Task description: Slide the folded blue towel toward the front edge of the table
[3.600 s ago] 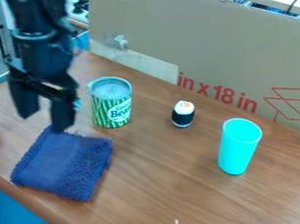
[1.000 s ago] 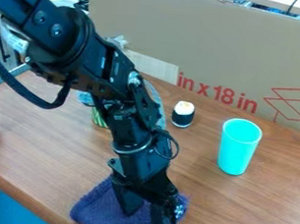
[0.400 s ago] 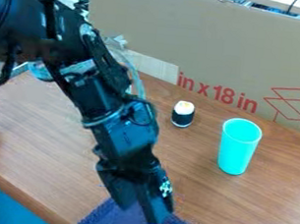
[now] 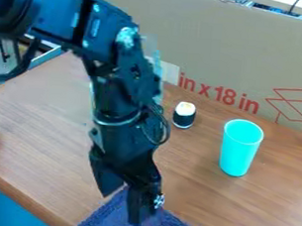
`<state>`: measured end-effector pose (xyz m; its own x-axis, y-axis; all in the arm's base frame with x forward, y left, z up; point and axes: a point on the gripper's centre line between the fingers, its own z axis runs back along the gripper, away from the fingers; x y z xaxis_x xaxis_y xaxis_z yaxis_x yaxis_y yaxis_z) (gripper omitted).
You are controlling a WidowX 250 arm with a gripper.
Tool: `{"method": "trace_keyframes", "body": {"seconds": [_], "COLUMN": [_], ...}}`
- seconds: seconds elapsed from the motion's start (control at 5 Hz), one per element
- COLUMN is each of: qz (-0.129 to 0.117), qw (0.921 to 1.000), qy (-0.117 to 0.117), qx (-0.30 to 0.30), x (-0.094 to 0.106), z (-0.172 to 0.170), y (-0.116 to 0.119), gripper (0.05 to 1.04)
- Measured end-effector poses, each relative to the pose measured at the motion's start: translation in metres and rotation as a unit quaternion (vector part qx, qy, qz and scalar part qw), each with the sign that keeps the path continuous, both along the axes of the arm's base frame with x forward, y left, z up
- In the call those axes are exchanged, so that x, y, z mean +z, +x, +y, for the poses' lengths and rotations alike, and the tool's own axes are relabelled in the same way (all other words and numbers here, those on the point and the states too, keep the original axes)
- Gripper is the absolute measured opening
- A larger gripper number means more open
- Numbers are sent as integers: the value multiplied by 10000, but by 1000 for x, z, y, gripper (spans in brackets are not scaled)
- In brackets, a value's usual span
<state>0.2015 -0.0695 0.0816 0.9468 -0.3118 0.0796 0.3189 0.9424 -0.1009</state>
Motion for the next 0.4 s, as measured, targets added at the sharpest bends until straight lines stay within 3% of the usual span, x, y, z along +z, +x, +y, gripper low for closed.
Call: {"method": "trace_keyframes", "body": {"seconds": [0.2,0.4], "qz": [83,-110], "qw": [9969,9981], "qy": [771,600], "qx": [-135,112], "x": [5,37], "z": [9,34], "y": [0,20], "gripper": [1000,1000]}}
